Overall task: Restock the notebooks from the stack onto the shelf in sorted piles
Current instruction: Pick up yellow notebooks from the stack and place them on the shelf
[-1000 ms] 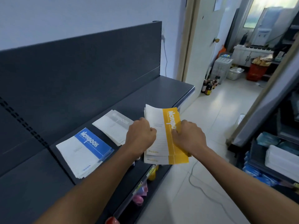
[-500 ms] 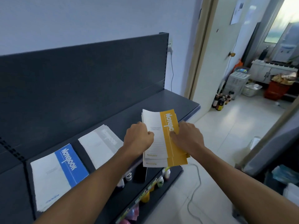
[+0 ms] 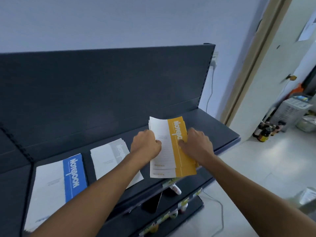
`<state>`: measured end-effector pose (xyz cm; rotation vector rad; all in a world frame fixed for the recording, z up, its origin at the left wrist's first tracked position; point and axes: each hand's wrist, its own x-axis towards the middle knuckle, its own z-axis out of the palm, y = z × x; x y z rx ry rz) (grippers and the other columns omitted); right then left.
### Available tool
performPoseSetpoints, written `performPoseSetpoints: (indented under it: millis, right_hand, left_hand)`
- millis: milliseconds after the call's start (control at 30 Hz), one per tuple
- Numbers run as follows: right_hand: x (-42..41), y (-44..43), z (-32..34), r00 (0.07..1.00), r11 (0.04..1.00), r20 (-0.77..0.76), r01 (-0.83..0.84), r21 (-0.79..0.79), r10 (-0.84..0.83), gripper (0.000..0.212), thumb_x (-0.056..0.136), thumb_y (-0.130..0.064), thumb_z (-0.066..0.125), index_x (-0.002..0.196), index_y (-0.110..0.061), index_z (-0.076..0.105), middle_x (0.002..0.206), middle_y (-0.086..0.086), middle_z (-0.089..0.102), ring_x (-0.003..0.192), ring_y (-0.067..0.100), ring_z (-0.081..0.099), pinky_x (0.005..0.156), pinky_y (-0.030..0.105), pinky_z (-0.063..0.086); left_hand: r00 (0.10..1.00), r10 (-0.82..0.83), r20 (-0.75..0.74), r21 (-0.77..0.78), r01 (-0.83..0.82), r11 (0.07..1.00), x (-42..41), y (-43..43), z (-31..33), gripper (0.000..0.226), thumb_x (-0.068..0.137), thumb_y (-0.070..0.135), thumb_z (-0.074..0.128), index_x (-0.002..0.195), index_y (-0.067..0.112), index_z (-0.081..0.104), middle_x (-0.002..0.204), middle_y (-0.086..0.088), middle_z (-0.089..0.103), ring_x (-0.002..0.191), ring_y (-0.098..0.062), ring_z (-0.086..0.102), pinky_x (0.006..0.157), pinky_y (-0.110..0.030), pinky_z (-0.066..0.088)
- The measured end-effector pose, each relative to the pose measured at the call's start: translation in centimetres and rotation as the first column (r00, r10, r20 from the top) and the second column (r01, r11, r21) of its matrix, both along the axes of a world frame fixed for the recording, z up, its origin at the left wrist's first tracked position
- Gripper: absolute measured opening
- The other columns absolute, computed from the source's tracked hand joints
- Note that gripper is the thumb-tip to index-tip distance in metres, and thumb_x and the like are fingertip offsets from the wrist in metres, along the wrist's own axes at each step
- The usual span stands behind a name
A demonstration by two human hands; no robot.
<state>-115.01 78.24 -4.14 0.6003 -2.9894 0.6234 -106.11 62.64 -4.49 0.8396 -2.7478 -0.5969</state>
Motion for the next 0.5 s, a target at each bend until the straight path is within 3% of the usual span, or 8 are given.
performPoseSetpoints:
  millis: [167,300,500]
  right_hand:
    - [-2.5,-2.0,-1.1,0.992,0.993,0.022,-0.121,0.016,0.120,0.022,0.093,-0.037,0.057,0.095,-0.017,0.047,0.089,-0.001,0.051,0.077,0.023,0.051,0.061,0.033,0.037]
    - [-4.8,-3.6,-1.9,0.978,0.978,0.036,-0.206,0.044,0.205,0.022,0.094,-0.036,0.057,0.096,-0.016,0.047,0.094,-0.001,0.049,0.079,0.024,0.048,0.062,0.034,0.035]
    - [-7.3,-6.0,-3.7,0.930,0.927,0.076,-0.364,0.086,0.359,0.021,0.095,-0.033,0.056,0.094,-0.014,0.047,0.101,0.003,0.054,0.077,0.025,0.053,0.054,0.031,0.033]
  left_hand:
    - [0.993,0.120,0.004,0.030,-0.120,0.992,-1.0,-0.8,-0.5,0.021,0.091,0.025,0.053,0.079,0.010,0.047,0.078,-0.002,0.048,0.069,-0.021,0.048,0.047,-0.028,0.028]
    - [0.979,0.198,0.041,0.050,-0.200,0.978,-2.0,-0.9,-1.7,0.020,0.094,0.026,0.053,0.084,0.009,0.049,0.086,-0.005,0.052,0.079,-0.026,0.051,0.060,-0.030,0.038]
    - [0.917,0.371,0.146,0.082,-0.385,0.919,-3.2,-1.4,-3.6,0.025,0.094,0.020,0.051,0.072,0.012,0.045,0.075,-0.001,0.046,0.069,-0.021,0.048,0.056,-0.030,0.038]
